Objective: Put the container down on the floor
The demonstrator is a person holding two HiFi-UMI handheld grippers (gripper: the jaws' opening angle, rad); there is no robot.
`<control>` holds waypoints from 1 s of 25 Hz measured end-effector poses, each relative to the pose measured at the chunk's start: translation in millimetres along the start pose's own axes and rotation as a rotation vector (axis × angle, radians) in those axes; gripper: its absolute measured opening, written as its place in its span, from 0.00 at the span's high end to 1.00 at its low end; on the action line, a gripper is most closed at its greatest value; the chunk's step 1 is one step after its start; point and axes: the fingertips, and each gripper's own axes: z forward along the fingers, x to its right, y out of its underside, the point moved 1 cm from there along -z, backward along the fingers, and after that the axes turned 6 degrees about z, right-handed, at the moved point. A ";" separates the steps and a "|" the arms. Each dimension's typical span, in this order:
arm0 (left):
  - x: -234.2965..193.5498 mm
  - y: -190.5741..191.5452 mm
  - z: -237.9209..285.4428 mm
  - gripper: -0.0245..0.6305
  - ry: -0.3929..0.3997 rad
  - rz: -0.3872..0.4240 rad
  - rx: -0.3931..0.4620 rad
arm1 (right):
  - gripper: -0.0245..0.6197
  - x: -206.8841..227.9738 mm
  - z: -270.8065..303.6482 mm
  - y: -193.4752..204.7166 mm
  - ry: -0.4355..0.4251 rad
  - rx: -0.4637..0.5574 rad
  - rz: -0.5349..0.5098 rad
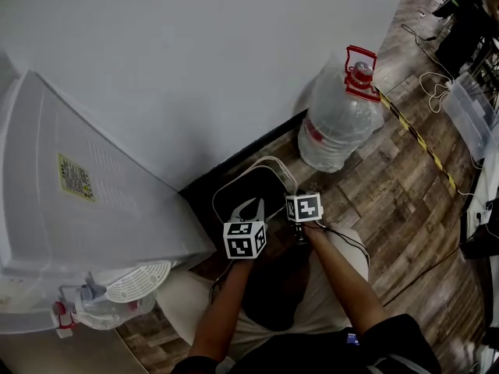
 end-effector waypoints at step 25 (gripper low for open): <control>6.2 5.9 6.0 0.94 0.020 -0.004 -0.014 | 0.71 12.2 -2.4 12.1 -0.002 -0.021 0.055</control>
